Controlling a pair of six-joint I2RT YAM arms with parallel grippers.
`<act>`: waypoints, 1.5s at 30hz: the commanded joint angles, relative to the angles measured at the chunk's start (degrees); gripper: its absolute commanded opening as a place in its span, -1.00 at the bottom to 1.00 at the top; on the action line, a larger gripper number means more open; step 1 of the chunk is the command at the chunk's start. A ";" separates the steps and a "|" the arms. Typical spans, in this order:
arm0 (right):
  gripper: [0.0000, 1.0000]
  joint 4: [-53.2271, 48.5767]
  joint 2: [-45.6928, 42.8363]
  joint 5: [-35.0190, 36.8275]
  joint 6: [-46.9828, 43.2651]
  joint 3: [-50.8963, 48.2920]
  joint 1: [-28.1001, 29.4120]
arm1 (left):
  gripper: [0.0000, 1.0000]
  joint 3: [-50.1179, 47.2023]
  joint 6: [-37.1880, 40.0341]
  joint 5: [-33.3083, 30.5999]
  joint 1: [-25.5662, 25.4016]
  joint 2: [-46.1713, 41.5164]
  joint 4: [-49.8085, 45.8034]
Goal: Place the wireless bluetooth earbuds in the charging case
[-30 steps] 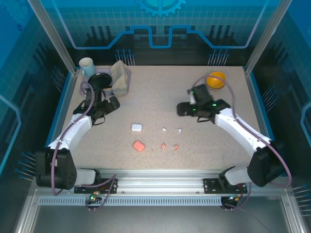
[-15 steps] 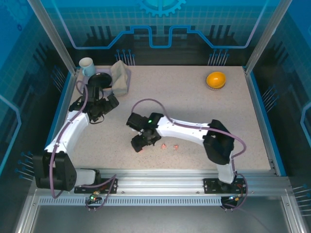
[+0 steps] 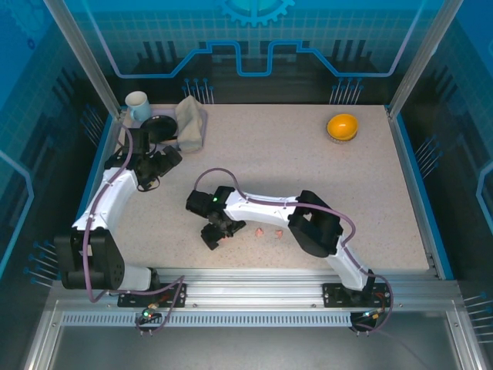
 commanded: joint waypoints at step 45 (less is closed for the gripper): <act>0.68 -9.07 8.70 -2.92 17.84 15.39 -8.65 | 0.98 1.62 -0.07 2.94 1.30 -2.31 -1.65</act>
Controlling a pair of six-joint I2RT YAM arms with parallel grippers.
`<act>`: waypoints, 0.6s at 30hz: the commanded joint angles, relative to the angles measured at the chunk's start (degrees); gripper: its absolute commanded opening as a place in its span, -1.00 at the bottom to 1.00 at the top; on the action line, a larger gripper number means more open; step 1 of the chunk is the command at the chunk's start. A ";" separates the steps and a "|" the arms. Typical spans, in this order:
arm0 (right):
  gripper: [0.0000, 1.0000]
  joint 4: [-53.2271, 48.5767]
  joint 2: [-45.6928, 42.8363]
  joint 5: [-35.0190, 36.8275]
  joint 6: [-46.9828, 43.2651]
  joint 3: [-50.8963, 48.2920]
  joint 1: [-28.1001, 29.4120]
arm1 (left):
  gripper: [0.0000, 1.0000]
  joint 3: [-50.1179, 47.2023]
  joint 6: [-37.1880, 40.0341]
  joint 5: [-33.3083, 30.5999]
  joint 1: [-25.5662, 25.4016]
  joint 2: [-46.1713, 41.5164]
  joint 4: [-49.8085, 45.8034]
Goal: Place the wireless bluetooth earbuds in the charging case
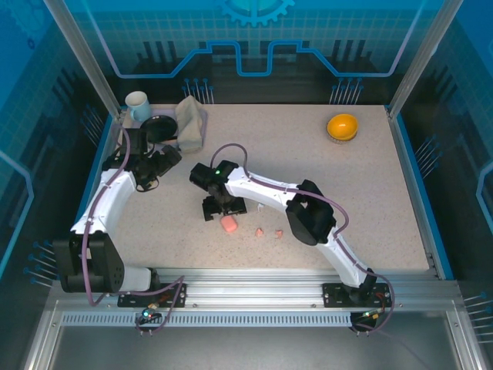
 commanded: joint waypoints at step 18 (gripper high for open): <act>0.66 -0.59 8.26 -6.95 -4.23 9.32 2.10 | 0.98 1.51 -0.41 2.79 2.12 -1.74 -0.39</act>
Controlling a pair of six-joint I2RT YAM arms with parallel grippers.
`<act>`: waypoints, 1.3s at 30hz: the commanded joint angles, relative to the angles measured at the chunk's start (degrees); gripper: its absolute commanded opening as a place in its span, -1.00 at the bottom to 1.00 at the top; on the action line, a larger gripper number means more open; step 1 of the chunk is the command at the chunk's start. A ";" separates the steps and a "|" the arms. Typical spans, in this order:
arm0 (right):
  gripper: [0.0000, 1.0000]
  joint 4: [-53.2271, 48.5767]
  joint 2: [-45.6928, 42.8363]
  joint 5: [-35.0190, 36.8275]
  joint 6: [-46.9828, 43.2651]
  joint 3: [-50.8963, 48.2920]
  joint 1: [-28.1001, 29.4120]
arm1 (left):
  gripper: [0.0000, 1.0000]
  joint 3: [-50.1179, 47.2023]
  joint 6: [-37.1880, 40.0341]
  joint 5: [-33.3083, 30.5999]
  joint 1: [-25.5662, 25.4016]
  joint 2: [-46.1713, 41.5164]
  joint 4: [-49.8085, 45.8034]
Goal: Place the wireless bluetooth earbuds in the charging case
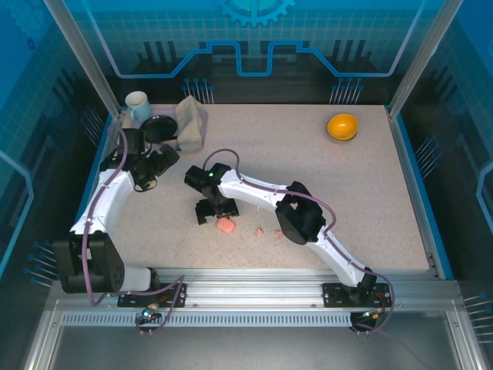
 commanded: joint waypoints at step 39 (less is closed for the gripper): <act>0.79 -10.72 5.33 3.20 20.99 6.43 2.07 | 0.98 -0.52 -1.95 1.05 1.14 -0.89 1.34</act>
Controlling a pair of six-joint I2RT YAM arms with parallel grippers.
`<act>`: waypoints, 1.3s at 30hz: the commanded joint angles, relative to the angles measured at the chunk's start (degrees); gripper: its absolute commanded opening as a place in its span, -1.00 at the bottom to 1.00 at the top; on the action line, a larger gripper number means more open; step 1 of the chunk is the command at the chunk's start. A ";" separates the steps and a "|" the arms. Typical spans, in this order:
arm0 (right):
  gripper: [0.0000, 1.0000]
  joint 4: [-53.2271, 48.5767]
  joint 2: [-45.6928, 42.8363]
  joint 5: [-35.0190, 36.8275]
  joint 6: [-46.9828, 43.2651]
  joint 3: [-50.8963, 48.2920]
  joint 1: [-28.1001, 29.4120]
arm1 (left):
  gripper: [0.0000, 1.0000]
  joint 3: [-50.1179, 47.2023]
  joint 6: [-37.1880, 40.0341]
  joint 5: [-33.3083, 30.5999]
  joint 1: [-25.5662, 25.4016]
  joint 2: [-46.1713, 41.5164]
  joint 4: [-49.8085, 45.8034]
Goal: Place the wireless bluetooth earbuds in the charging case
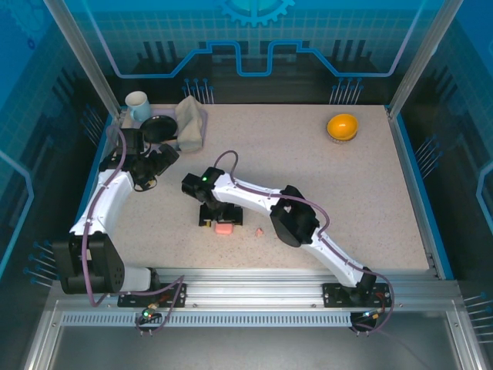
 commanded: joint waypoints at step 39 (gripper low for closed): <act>0.46 -2.56 -0.33 -3.59 7.68 -3.02 2.03 | 0.98 -1.39 -1.15 1.05 0.83 -1.03 1.63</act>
